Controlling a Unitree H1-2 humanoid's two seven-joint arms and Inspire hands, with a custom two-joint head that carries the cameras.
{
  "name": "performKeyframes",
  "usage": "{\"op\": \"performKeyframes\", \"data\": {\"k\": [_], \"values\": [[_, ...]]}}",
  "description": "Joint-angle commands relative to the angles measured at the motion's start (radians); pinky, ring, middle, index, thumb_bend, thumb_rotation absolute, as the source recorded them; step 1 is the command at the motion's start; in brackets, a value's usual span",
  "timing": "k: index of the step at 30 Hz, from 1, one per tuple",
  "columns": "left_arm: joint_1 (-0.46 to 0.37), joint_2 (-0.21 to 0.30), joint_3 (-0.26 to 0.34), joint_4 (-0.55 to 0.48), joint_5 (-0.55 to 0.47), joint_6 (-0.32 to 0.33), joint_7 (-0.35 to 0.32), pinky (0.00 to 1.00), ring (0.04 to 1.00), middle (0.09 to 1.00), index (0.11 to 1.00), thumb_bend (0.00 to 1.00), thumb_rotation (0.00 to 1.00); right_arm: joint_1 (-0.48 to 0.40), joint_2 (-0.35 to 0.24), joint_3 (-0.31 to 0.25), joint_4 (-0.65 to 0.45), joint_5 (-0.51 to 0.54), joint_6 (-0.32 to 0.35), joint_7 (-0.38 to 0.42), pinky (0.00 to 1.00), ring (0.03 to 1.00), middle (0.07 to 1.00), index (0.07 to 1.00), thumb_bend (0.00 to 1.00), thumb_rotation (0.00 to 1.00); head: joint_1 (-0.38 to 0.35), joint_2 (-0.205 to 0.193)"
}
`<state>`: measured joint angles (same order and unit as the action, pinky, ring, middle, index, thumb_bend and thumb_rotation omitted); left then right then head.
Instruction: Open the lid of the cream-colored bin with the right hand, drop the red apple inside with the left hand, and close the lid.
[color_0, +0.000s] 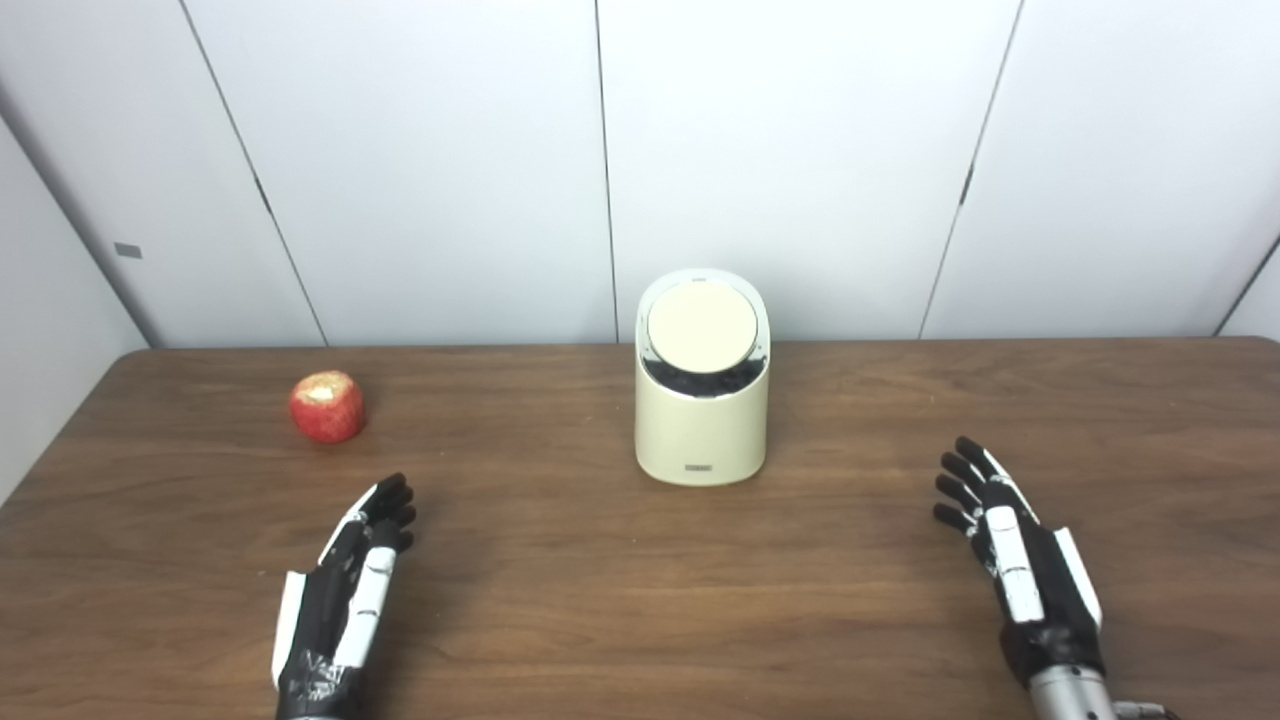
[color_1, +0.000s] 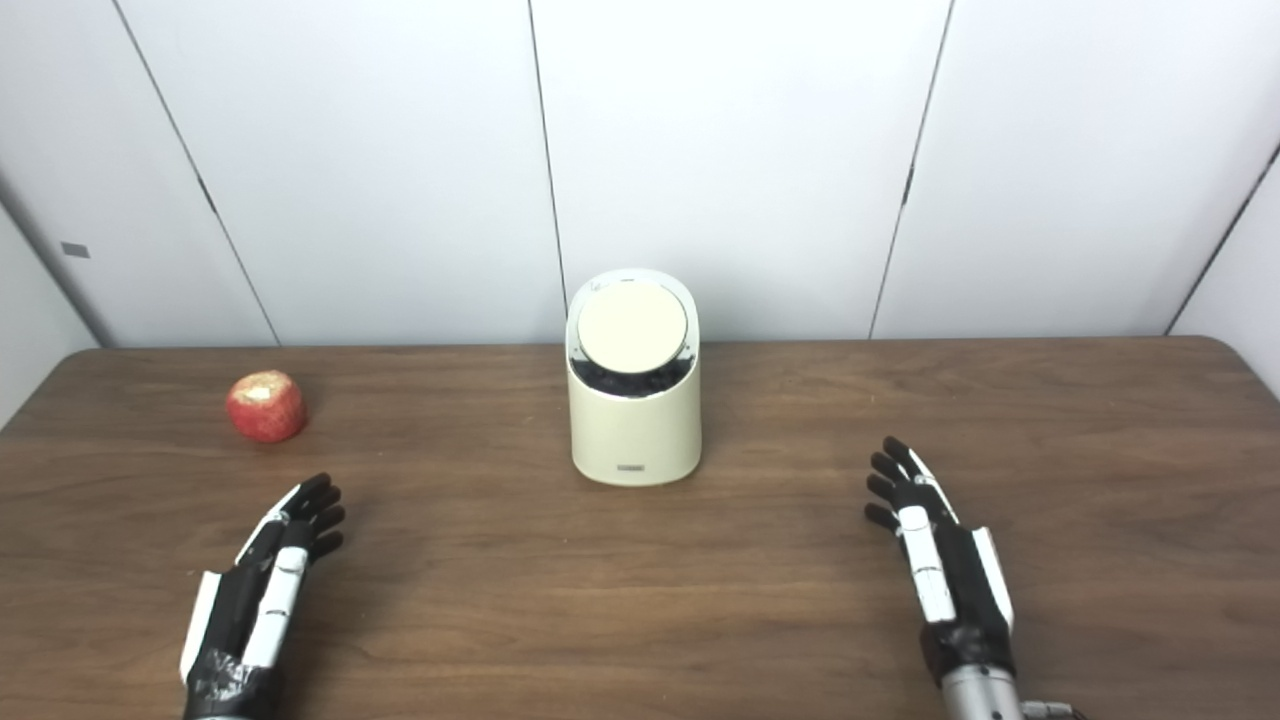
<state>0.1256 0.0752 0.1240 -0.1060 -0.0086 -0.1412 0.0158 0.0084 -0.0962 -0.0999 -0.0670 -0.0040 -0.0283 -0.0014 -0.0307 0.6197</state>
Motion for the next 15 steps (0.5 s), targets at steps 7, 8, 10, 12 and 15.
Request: {"op": "performKeyframes", "data": {"k": [7, 8, 10, 12, 15], "values": [[0.02, -0.015, -0.01, 0.044, -0.004, -0.007, 0.003, 0.84, 0.861, 0.873, 0.883, 0.54, 0.78, 0.008, 0.004, 0.004, 0.011, 0.002, -0.012, -0.003, 0.82, 0.878, 0.891, 0.903, 0.39, 0.96, -0.001, 0.0], [0.02, -0.015, -0.01, 0.042, -0.003, -0.005, 0.003, 0.84, 0.86, 0.872, 0.884, 0.54, 0.78, 0.008, 0.004, 0.004, 0.011, 0.001, -0.013, -0.003, 0.81, 0.877, 0.891, 0.904, 0.39, 0.96, -0.001, 0.0], [0.019, -0.013, -0.011, 0.046, -0.001, -0.007, 0.002, 0.85, 0.862, 0.873, 0.886, 0.54, 0.79, 0.007, 0.004, 0.004, 0.013, 0.0, -0.016, -0.003, 0.81, 0.872, 0.891, 0.904, 0.39, 0.96, -0.001, 0.0], [0.017, -0.013, -0.011, 0.049, 0.001, -0.011, 0.003, 0.85, 0.861, 0.871, 0.883, 0.53, 0.79, 0.006, 0.004, 0.004, 0.015, 0.003, -0.016, -0.002, 0.82, 0.878, 0.893, 0.904, 0.39, 0.96, -0.001, 0.0], [0.018, -0.016, -0.011, 0.044, 0.003, -0.007, 0.006, 0.84, 0.86, 0.87, 0.88, 0.53, 0.79, 0.006, 0.005, 0.003, 0.014, 0.002, -0.014, -0.004, 0.82, 0.881, 0.895, 0.906, 0.39, 0.95, -0.001, 0.0]]}}
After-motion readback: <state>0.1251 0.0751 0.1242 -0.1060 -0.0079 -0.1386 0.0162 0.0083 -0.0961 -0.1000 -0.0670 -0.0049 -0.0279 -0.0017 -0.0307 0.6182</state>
